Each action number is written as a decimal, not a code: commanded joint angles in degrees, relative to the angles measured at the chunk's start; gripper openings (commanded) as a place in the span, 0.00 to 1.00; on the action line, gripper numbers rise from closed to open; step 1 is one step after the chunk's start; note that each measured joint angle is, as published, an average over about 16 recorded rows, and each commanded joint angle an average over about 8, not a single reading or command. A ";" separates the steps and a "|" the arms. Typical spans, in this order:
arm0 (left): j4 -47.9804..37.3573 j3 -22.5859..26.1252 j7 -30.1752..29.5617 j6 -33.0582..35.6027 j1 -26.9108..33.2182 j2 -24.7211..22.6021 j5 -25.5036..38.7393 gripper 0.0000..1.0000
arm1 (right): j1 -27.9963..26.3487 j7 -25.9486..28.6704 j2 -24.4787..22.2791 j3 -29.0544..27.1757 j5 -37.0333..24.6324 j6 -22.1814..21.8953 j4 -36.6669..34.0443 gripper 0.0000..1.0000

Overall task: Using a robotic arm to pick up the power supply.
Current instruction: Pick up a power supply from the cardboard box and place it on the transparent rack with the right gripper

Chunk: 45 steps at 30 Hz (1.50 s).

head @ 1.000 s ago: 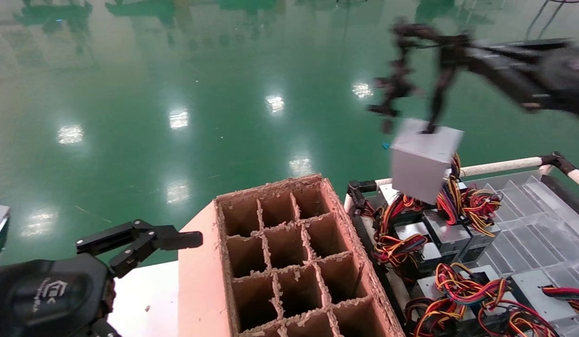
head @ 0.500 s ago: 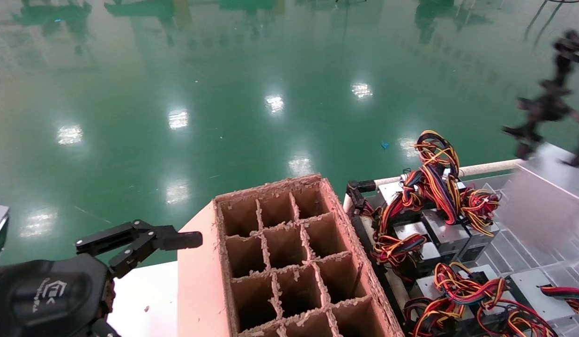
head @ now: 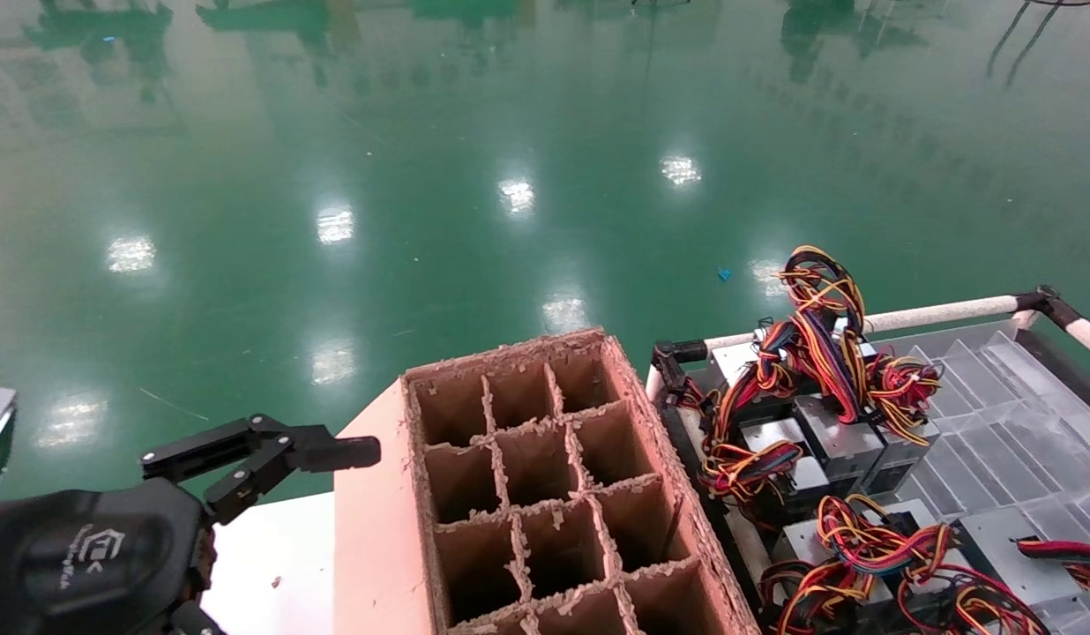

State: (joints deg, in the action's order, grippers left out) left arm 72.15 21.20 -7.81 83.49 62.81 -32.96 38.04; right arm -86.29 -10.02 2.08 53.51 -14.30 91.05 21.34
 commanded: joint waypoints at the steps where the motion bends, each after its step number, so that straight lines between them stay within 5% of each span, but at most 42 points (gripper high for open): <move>1: 0.00 0.00 0.00 0.00 0.00 0.00 0.00 1.00 | 2.30 0.26 -1.66 1.14 2.35 0.22 -0.48 0.00; 12: 0.00 0.00 0.00 0.00 0.00 0.00 0.00 1.00 | 13.58 -0.04 -5.36 16.76 12.17 -0.02 1.55 0.00; 22: 0.00 0.01 0.00 0.00 0.00 0.00 -0.01 1.00 | 17.99 -2.76 -5.81 29.88 25.73 -1.03 5.35 0.00; 38: 0.00 0.01 0.01 -0.01 0.00 0.01 -0.01 1.00 | 22.38 -16.49 -5.26 45.98 58.09 -2.57 15.93 0.00; 45: 0.00 0.02 0.01 -0.01 0.00 0.01 -0.01 1.00 | 25.35 -22.53 -5.16 51.76 66.50 -1.61 20.75 0.00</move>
State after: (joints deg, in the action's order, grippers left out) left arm 72.15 21.21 -7.80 83.48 62.82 -32.96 38.02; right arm -61.20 -31.86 -3.12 104.75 51.25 89.26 41.67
